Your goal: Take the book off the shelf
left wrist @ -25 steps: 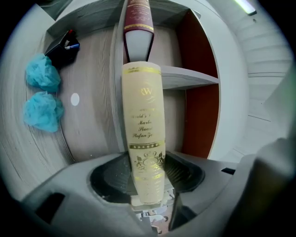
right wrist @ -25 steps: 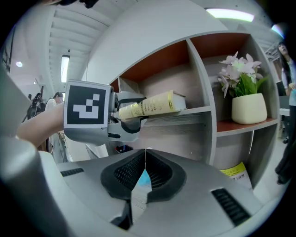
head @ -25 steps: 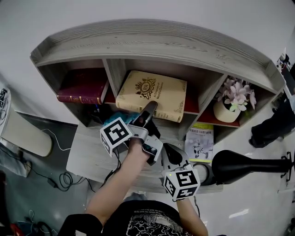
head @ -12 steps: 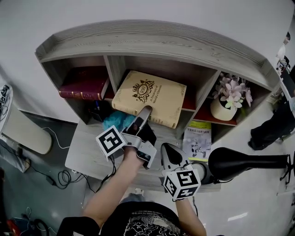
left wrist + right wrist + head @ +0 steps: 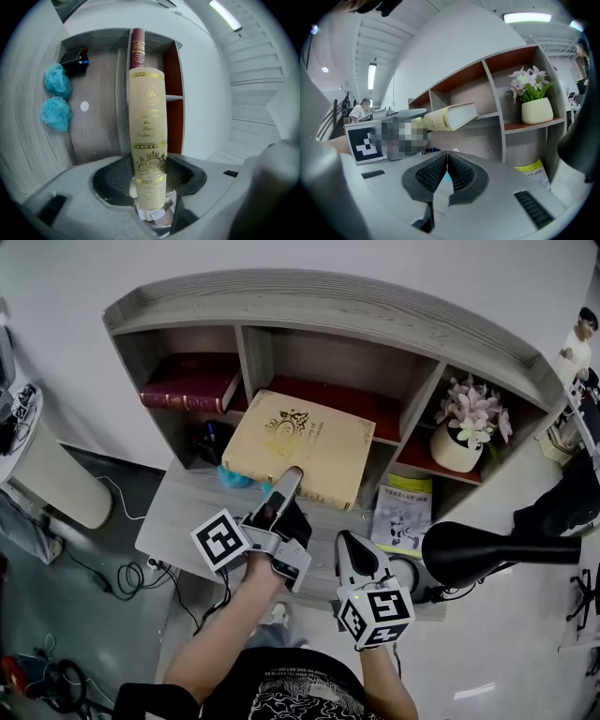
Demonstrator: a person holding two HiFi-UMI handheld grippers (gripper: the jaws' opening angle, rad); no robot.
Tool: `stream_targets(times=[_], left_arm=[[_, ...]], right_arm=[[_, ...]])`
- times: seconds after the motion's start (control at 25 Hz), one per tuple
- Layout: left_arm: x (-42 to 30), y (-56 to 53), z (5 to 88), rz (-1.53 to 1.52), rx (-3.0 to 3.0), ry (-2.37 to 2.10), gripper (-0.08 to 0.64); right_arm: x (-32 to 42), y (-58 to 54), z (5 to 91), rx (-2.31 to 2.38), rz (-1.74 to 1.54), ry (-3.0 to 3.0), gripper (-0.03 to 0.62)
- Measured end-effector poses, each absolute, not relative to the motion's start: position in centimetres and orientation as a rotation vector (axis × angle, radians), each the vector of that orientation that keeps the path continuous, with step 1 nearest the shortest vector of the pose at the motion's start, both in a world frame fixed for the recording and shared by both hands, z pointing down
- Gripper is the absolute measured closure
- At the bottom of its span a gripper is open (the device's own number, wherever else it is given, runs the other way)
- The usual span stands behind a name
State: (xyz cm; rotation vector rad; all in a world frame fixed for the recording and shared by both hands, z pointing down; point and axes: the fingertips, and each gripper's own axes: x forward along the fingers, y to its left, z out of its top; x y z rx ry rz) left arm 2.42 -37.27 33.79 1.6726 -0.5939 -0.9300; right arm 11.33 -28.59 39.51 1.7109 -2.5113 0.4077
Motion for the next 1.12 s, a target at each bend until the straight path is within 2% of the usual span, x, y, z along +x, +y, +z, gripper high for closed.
stream_targets(times=[0.68, 1.12], left_arm=[[-2.5, -24.7, 37.8, -1.024, 1.622, -0.670, 0.356], [-2.6, -21.5, 39.3, -1.008, 1.616, -0.683, 0.356]], right_arm=[[10.4, -19.8, 38.9, 1.694, 0.311, -2.565, 0.577], [9.8, -17.6, 38.4, 1.698, 0.237, -2.558, 0.577]])
